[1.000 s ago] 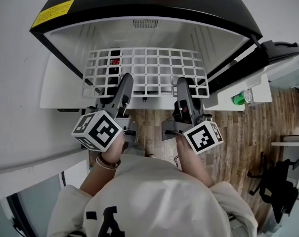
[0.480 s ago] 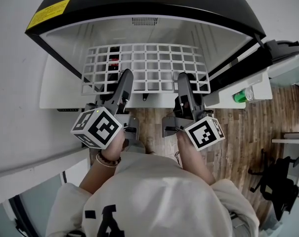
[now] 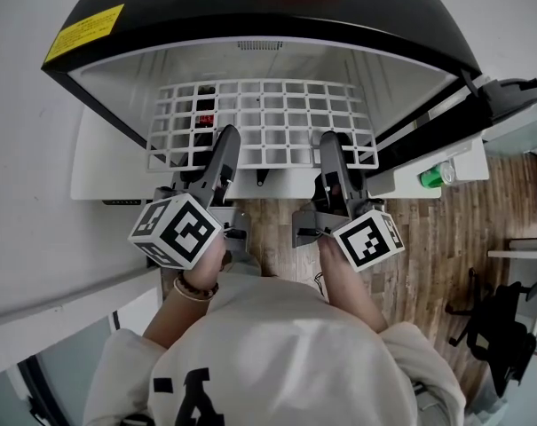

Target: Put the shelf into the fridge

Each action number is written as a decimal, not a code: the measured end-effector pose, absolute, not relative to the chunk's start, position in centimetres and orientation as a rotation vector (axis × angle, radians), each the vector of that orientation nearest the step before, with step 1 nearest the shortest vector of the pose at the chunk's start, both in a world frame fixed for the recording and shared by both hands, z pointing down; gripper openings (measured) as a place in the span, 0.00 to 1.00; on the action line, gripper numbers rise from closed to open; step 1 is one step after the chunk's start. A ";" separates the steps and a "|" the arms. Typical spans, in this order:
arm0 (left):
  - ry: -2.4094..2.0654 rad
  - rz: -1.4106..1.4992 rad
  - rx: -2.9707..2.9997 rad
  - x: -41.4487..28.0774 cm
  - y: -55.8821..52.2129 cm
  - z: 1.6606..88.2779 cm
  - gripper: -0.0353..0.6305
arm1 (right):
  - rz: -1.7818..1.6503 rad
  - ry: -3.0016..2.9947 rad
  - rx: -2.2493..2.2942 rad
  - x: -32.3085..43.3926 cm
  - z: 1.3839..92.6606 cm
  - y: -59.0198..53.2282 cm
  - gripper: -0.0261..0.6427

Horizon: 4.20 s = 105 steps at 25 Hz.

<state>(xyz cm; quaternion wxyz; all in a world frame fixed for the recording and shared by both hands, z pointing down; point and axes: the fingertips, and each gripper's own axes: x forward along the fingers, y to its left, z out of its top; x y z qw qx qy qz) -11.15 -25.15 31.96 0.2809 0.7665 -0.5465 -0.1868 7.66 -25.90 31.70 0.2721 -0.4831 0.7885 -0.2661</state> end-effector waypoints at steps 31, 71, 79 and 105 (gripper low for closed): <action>-1.449 -0.490 2.064 -11.2 -26.6 32.0 0.32 | -0.718 2.105 -1.327 7.6 31.9 -27.3 0.33; -1.455 -0.524 2.116 -11.4 -28.4 32.0 0.33 | -0.686 2.074 -1.356 7.7 32.1 -29.3 0.33; -1.448 -0.522 2.116 -11.4 -28.6 32.0 0.33 | -0.693 2.085 -1.342 7.6 32.1 -29.4 0.33; -1.435 -0.520 2.115 -11.5 -29.8 31.9 0.33 | -0.655 2.083 -1.310 7.2 31.5 -30.6 0.33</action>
